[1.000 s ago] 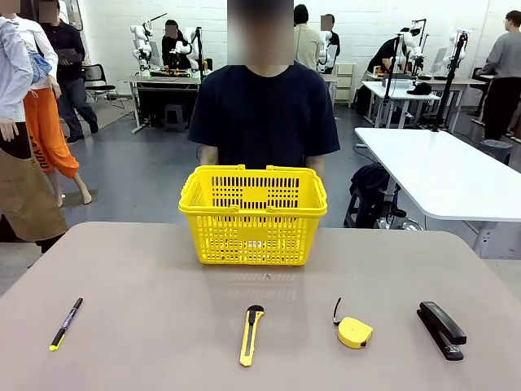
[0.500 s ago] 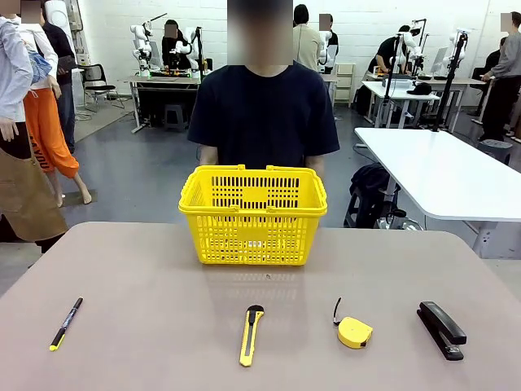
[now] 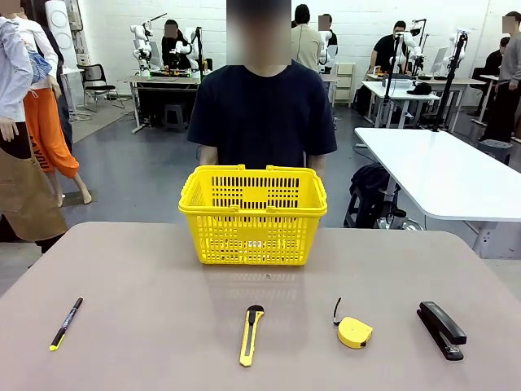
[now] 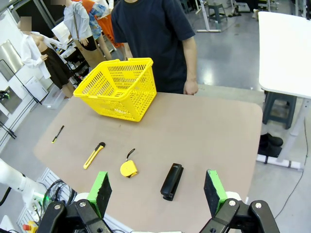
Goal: Place the items the person wants into the basket.
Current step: Pick up the item the person points to and place it in the Market Basket.
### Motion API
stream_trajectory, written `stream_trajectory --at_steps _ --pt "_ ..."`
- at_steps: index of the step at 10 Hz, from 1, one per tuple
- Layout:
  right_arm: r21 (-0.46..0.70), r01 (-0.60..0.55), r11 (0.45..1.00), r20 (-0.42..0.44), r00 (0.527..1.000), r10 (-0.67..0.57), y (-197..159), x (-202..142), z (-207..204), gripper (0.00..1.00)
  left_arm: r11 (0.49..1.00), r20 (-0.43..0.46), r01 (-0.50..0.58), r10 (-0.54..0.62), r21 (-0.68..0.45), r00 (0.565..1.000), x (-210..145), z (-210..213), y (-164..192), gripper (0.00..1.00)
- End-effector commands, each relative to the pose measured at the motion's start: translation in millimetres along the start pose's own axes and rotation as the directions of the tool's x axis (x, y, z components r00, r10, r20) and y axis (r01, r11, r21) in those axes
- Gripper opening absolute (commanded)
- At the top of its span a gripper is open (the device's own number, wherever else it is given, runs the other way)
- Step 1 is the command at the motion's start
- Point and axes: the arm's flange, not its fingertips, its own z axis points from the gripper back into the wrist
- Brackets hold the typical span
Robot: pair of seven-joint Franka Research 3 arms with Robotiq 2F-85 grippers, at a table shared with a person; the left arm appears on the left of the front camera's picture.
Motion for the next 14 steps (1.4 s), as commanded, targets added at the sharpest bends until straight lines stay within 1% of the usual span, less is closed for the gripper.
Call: stream_trajectory --at_steps 1,14 --pt "0.002 0.000 1.000 -0.005 1.000 0.000 -0.4 0.3 -2.9 1.00 1.000 0.016 0.029 -0.029 -0.008 0.999 -0.5 -0.5 1.8 1.00" --pt "0.002 0.000 1.000 -0.005 1.000 0.000 -0.4 0.3 -2.9 1.00 1.000 0.016 0.029 -0.029 -0.008 0.999 -0.5 -0.5 1.8 1.00"
